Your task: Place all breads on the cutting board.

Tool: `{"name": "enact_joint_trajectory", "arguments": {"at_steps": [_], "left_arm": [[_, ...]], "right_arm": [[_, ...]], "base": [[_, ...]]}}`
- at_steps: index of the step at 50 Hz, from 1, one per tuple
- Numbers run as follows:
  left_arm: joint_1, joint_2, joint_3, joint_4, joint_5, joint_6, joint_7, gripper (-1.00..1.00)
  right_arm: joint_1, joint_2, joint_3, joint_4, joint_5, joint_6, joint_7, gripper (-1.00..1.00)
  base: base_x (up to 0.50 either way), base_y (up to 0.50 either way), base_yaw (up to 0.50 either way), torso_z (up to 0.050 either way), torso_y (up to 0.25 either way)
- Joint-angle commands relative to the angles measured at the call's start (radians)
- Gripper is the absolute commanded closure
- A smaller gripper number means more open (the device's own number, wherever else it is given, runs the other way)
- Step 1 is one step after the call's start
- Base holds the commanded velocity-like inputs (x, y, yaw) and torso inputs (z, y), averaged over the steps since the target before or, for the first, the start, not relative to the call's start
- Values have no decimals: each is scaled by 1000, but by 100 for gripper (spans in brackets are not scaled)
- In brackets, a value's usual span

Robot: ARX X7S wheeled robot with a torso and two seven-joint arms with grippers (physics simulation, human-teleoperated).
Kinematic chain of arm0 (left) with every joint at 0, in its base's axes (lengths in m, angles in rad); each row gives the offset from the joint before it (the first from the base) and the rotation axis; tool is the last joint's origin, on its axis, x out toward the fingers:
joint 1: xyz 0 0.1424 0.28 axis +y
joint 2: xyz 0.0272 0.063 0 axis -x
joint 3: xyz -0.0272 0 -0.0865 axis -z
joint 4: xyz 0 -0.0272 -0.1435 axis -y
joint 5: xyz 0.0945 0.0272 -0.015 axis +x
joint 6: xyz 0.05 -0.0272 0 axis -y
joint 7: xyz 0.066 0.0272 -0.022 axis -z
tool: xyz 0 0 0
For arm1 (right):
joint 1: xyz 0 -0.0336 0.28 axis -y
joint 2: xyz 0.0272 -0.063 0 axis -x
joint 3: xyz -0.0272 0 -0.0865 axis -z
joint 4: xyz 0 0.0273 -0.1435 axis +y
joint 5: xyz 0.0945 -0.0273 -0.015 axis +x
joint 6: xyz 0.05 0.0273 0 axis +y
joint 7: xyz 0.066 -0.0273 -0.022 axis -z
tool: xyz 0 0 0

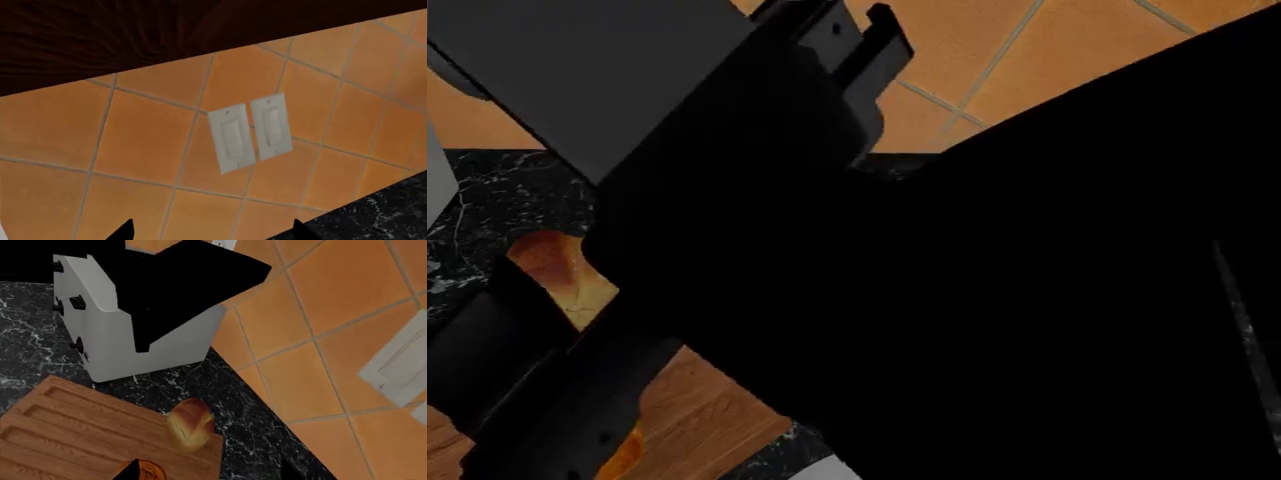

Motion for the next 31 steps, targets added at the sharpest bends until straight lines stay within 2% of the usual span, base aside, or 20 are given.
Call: {"name": "enact_joint_trajectory", "arguments": {"at_steps": [1, 8, 12, 16, 22, 31], "left_arm": [[-74, -12, -18, 97, -192, 38, -129, -100], [-100, -24, -23, 127, -261, 62, -162, -100], [-96, -21, -30, 129, -255, 63, -144, -100], [-95, -20, -35, 132, -245, 60, -130, -100], [-98, -18, -38, 136, -227, 52, -116, -100], [-94, -16, -50, 146, -196, 50, -94, -100]], "right_arm": [[152, 84, 81, -165, 30, -9, 249, -100], [351, 161, 116, -273, 184, -2, 473, -100], [364, 96, 252, -245, 356, 137, 706, -100], [366, 59, 350, -200, 483, 225, 866, -100], [366, 104, 407, -161, 461, 345, 867, -100], [366, 167, 444, -170, 461, 386, 867, -100]], "base": [[0, 0, 0, 0, 0], [0, 0, 0, 0, 0], [0, 0, 0, 0, 0], [0, 0, 0, 0, 0], [0, 0, 0, 0, 0], [0, 0, 0, 0, 0]]}}
